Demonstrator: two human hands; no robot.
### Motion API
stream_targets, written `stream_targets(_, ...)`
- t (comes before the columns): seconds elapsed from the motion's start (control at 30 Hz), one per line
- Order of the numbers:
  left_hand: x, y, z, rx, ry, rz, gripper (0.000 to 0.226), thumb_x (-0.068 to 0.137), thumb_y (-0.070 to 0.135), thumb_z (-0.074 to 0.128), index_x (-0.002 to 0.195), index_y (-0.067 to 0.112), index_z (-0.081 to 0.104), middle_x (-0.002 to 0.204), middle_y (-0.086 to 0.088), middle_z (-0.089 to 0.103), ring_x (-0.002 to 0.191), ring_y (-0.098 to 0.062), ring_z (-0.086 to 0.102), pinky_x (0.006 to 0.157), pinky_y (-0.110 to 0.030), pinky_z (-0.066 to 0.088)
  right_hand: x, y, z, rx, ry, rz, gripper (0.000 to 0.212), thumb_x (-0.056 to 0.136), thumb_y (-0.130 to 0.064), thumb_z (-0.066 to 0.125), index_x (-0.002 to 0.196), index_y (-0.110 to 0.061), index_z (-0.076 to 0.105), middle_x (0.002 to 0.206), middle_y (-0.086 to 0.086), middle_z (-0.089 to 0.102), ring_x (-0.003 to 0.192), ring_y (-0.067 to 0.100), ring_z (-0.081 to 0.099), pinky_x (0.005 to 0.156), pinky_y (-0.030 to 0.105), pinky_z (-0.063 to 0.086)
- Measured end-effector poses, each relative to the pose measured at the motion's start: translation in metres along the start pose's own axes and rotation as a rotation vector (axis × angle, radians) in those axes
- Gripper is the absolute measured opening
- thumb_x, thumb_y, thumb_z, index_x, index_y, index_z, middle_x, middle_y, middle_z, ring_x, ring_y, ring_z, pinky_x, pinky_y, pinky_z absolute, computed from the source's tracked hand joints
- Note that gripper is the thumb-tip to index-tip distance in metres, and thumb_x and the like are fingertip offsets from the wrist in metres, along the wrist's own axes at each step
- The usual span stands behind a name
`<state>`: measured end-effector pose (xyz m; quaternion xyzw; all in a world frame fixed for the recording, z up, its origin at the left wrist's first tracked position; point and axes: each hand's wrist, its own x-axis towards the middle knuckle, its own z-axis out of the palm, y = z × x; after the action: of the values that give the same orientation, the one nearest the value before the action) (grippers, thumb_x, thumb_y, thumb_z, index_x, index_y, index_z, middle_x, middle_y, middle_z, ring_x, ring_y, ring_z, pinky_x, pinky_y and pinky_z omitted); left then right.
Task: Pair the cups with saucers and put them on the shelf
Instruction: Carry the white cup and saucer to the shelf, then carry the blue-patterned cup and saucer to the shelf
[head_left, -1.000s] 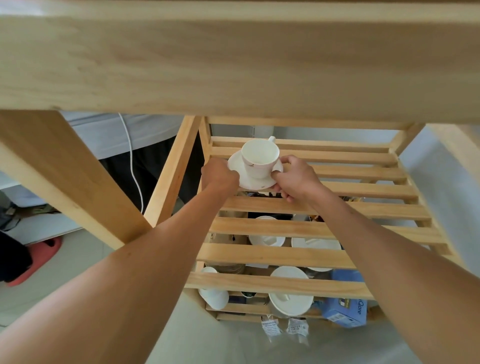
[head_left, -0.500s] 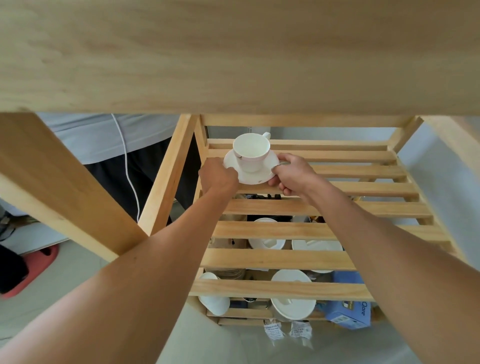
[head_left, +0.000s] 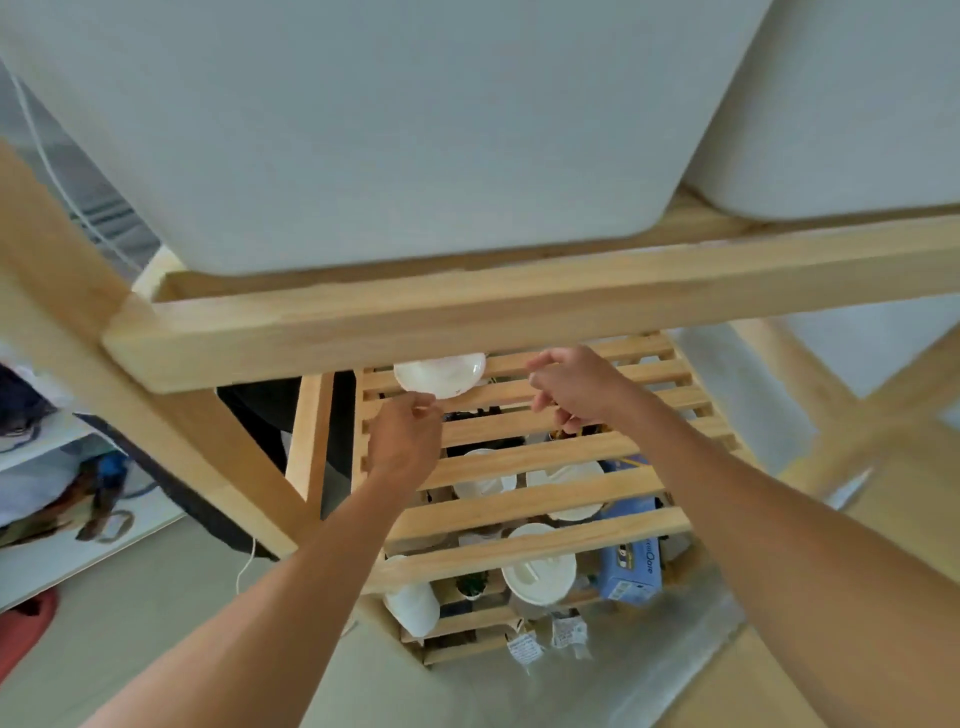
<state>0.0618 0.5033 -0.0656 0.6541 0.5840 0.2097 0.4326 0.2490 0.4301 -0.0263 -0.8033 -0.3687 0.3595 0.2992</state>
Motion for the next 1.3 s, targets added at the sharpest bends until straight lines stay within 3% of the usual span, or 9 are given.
stream_targets(0.13, -0.049, 0.023, -0.014, -0.033, -0.198, 0.055, 0.013, 0.099, 0.027, 0.055, 0.104, 0.02, 0.065, 0.115, -0.005, 0.066, 0.108, -0.027, 0.062, 0.1, -0.043, 0.05, -0.063, 0.009, -0.028, 0.002, 0.037, 0.031, 0.028, 0.103, -0.022, 0.05, 0.129, -0.021, 0.059, 0.087, 0.006, 0.074, 0.044, 0.007, 0.058, 0.045, 0.023, 0.051)
stream_targets(0.3, -0.12, 0.043, -0.016, -0.011, -0.301, 0.194, 0.01, 0.098, 0.033, 0.053, 0.094, 0.032, 0.062, 0.109, -0.004, 0.068, 0.099, -0.026, 0.065, 0.08, -0.035, 0.048, -0.15, 0.024, -0.056, 0.017, 0.074, 0.064, 0.027, 0.104, -0.023, 0.048, 0.129, -0.026, 0.058, 0.1, 0.01, 0.075, 0.056, 0.013, 0.06, 0.053, 0.026, 0.053)
stream_targets(0.37, -0.152, 0.05, -0.012, -0.001, -0.348, 0.217, 0.014, 0.098, 0.035, 0.053, 0.104, 0.03, 0.064, 0.108, -0.002, 0.068, 0.096, -0.023, 0.065, 0.076, -0.033, 0.048, -0.188, 0.034, -0.067, 0.016, 0.112, 0.065, 0.027, 0.104, -0.024, 0.049, 0.129, -0.027, 0.059, 0.098, 0.008, 0.076, 0.054, 0.012, 0.061, 0.048, 0.022, 0.051)
stream_targets(0.5, -0.221, 0.051, -0.009, 0.057, -0.421, 0.263, 0.027, 0.097, 0.043, 0.052, 0.121, 0.031, 0.061, 0.111, 0.002, 0.066, 0.101, -0.02, 0.065, 0.091, -0.04, 0.051, -0.277, 0.056, -0.083, 0.1, 0.224, 0.047, 0.025, 0.102, -0.028, 0.05, 0.124, -0.032, 0.061, 0.093, 0.003, 0.076, 0.053, 0.012, 0.062, 0.049, 0.024, 0.051)
stream_targets(0.8, -0.341, -0.004, -0.007, 0.095, -0.524, 0.315, 0.028, 0.098, 0.035, 0.052, 0.125, 0.035, 0.06, 0.108, 0.003, 0.066, 0.097, -0.015, 0.067, 0.074, -0.027, 0.049, -0.462, 0.149, -0.051, 0.489, 0.587, 0.18, 0.023, 0.105, -0.015, 0.051, 0.123, -0.021, 0.063, 0.082, 0.005, 0.072, 0.045, 0.013, 0.053, 0.045, 0.026, 0.046)
stream_targets(0.97, -0.378, -0.035, 0.006, 0.11, -0.586, 0.275, 0.03, 0.097, 0.036, 0.054, 0.126, 0.033, 0.061, 0.104, 0.006, 0.066, 0.092, -0.014, 0.069, 0.088, -0.039, 0.055, -0.502, 0.196, -0.01, 0.556, 0.685, 0.303, 0.024, 0.103, -0.015, 0.052, 0.122, -0.023, 0.064, 0.079, 0.004, 0.073, 0.045, 0.014, 0.056, 0.046, 0.027, 0.047)
stream_targets(1.1, -0.394, -0.048, 0.021, 0.174, -0.603, 0.266, 0.036, 0.097, 0.035, 0.052, 0.13, 0.024, 0.06, 0.105, 0.004, 0.067, 0.096, -0.015, 0.068, 0.087, -0.035, 0.053, -0.502, 0.218, 0.015, 0.51, 0.693, 0.374, 0.027, 0.102, -0.014, 0.052, 0.126, -0.023, 0.062, 0.079, 0.004, 0.074, 0.044, 0.013, 0.056, 0.043, 0.026, 0.047)
stream_targets(1.2, -0.402, -0.048, 0.029, 0.186, -0.593, 0.283, 0.034, 0.097, 0.034, 0.056, 0.127, 0.02, 0.063, 0.099, 0.004, 0.067, 0.097, -0.017, 0.067, 0.089, -0.035, 0.052, -0.5, 0.222, 0.028, 0.392, 0.674, 0.396, 0.028, 0.101, -0.019, 0.052, 0.126, -0.027, 0.061, 0.081, 0.007, 0.073, 0.055, 0.015, 0.061, 0.057, 0.034, 0.054)
stream_targets(1.3, -0.406, -0.052, 0.036, 0.2, -0.62, 0.28, 0.033, 0.096, 0.034, 0.059, 0.127, 0.022, 0.063, 0.093, 0.004, 0.071, 0.088, -0.016, 0.069, 0.085, -0.037, 0.055, -0.498, 0.221, 0.038, 0.182, 0.595, 0.414, 0.031, 0.099, -0.028, 0.05, 0.128, -0.032, 0.06, 0.092, -0.004, 0.073, 0.087, 0.02, 0.068, 0.076, 0.036, 0.053)
